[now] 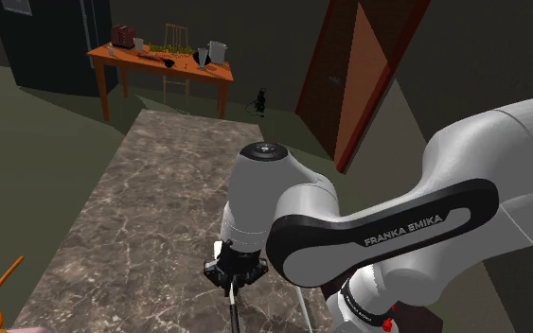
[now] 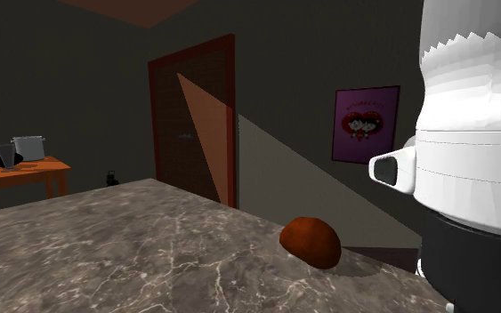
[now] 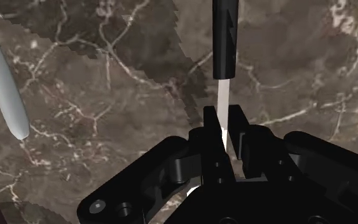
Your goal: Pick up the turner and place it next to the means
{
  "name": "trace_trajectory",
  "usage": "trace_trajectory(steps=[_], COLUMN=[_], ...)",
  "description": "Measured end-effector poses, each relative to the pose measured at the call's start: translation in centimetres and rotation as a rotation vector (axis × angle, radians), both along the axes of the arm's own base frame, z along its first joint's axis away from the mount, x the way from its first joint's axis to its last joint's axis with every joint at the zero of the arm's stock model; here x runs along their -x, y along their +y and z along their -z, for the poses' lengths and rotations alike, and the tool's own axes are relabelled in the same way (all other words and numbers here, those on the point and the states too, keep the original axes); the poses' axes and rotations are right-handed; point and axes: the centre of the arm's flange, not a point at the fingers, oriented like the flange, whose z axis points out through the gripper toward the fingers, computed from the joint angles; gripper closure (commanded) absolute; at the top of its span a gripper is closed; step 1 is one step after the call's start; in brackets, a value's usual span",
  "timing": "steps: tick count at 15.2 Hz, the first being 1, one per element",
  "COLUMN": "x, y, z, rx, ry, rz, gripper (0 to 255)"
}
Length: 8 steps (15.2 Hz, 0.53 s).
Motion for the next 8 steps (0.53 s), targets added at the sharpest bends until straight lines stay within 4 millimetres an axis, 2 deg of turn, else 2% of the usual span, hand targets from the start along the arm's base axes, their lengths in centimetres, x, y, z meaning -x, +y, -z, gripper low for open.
trace_trajectory(steps=[6,7,8], x=[0.00,0.00,0.00], y=[-0.04,-0.04,-0.04], z=[0.36,0.36,0.36], rx=[0.000,0.000,0.000], ry=[-0.001,-0.001,-0.001], rz=[0.000,0.000,0.000], gripper=[255,0,0])
